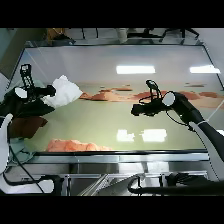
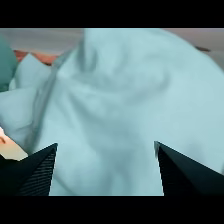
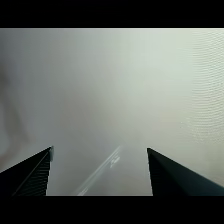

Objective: Fold the shirts.

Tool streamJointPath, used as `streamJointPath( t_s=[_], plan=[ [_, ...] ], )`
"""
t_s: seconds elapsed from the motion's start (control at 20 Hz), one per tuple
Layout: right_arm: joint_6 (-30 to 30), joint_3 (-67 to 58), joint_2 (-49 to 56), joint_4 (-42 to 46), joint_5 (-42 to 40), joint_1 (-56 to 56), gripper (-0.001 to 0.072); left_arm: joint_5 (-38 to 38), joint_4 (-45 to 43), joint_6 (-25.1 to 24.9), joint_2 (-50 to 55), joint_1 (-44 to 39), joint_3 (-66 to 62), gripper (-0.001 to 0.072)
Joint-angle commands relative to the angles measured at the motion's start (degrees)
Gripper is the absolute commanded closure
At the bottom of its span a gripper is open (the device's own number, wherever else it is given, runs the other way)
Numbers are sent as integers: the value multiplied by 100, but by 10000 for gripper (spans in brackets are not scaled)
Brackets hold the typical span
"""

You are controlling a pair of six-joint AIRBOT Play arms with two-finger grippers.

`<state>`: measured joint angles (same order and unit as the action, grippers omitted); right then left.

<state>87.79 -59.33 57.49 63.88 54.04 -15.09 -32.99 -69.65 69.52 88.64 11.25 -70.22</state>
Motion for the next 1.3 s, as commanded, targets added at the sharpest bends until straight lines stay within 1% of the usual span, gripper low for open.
streamJointPath(
  t_s=[0.0, 0.15, 0.2, 0.25, 0.3, 0.35, 0.4, 0.45, 0.5, 0.55, 0.6, 0.75, 0.85, 0.9, 1.0, 1.05, 1.25],
  plan=[
    [4, 0, 162, 20, -22, 0, 56, -328, -74, -2, 1126, 249, -916, 27],
    [4, 0, 236, 20, -13, 0, 59, -990, -85, -2, 1733, 232, -1569, 28],
    [4, 0, 240, 15, 0, 0, 72, -1255, -81, -2, 1895, 232, -1714, 29],
    [4, 0, 240, -4, 2, 0, 72, -1598, -76, 44, 2046, 229, -1860, 76],
    [4, 0, 240, -24, 0, 0, 72, -1987, -72, 223, 2177, 227, -2039, 350],
    [4, 0, 240, -83, 0, 0, 73, -2319, -72, 310, 2249, 219, -2227, 685],
    [4, 0, 240, -142, 2, 0, 74, -2498, 61, 337, 2267, 170, -2435, 690],
    [2, 0, 240, -225, 15, 0, 126, -2636, 260, 337, 2243, 142, -2671, 690],
    [0, 0, 236, -280, 52, 0, 345, -2745, 577, 334, 2149, 61, -2918, 690],
    [0, 0, 216, -284, 114, 0, 527, -2861, 885, 328, 2026, -11, -3163, 690],
    [2, -2, 188, -284, 188, 0, 609, -3025, 1207, 289, 1869, -111, -3423, 690],
    [0, -15, -17, -278, 221, 2, 618, -3648, 1880, 293, 1368, -531, -4054, 690],
    [0, -46, -267, -234, 306, 125, 628, -4133, 2149, 304, 1049, -903, -4339, 690],
    [0, -46, -417, -205, 409, 275, 628, -4369, 2184, 437, 857, -1126, -4317, 690],
    [0, -46, -758, -175, 741, 721, 628, -4752, 2168, 651, 457, -1624, -3958, 690],
    [-9, -46, -933, -170, 898, 984, 628, -4828, 2173, 667, 249, -1912, -3648, 690],
    [-105, -46, -1449, -173, 1307, 1812, 623, -4472, 2159, 706, -428, -3158, -2216, 689]
  ],
)
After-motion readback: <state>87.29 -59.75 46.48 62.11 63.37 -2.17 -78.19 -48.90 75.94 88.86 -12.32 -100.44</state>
